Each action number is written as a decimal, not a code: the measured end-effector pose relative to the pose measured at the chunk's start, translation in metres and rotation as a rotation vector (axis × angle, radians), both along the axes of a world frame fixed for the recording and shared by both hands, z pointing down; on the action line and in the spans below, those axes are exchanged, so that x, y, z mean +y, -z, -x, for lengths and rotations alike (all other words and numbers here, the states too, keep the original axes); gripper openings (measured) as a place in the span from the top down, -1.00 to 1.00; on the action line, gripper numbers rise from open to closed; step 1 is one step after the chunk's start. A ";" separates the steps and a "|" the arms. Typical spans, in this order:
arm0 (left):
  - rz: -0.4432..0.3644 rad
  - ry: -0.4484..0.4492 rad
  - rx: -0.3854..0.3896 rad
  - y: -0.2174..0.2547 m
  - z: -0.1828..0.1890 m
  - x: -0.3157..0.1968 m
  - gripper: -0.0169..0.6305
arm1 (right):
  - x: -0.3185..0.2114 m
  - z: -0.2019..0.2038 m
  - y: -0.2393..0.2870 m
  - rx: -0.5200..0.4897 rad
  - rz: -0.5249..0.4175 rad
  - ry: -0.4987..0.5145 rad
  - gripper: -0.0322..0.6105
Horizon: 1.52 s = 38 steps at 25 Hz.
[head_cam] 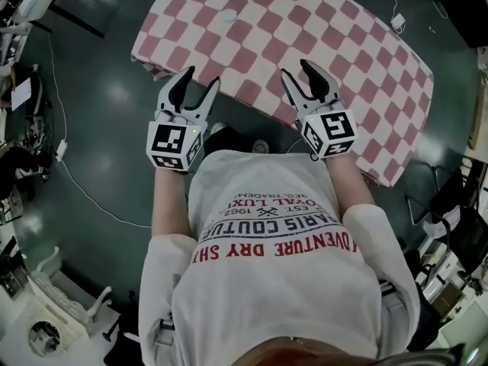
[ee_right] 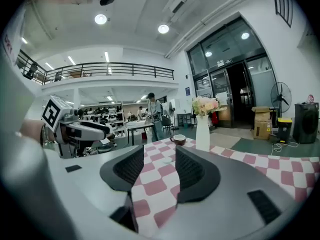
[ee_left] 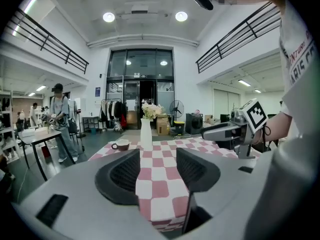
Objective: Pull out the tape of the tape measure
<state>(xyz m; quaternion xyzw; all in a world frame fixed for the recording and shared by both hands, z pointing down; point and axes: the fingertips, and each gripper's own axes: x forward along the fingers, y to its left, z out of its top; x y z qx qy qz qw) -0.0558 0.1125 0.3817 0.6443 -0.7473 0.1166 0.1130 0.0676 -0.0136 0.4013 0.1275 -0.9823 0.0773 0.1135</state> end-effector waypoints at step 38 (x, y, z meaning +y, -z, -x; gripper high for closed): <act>0.740 -0.720 -0.049 -0.241 0.132 -0.194 0.14 | -0.101 0.105 -0.109 0.210 0.236 -0.604 0.25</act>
